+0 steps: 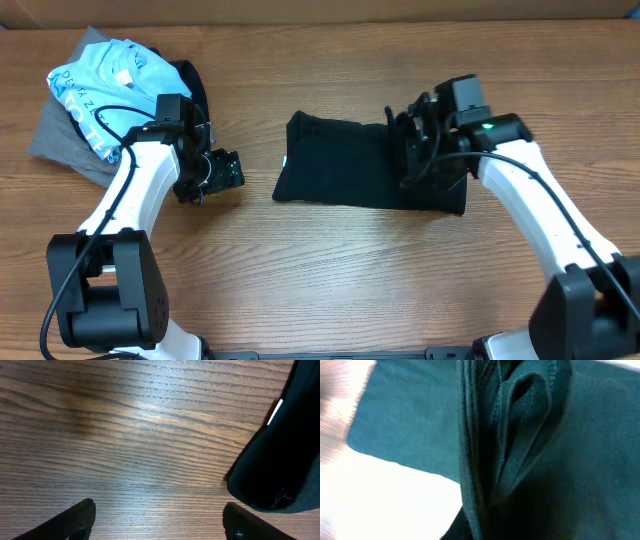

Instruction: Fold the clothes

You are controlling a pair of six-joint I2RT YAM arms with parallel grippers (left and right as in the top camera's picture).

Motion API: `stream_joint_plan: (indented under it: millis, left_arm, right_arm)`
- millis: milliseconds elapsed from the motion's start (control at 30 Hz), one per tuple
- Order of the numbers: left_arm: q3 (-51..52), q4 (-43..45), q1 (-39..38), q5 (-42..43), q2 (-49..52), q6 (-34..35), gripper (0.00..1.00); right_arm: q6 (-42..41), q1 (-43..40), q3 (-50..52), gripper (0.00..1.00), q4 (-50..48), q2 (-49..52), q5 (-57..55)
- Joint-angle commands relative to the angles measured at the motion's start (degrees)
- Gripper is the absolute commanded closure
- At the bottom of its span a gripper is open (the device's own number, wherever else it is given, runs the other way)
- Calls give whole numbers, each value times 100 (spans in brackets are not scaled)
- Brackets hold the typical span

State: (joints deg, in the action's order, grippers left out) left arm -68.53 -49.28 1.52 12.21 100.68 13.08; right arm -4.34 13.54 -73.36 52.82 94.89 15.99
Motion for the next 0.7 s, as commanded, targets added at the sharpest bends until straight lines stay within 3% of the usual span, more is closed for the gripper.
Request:
stream_joint_plan:
  millis: [0,167,667]
  left_arm:
    - [31,26,4,-17,-28,-129,14]
    - [31,111,-4,37,-28,-129,3]
    - [31,1207,-310,1034,210,-409,0]
  right_arm:
    - [-26,162,68,63,2,249,-162]
    - [-291,33,-26,41,-15,227,-501]
    - [-444,-575,-188,35,192,-48,-120]
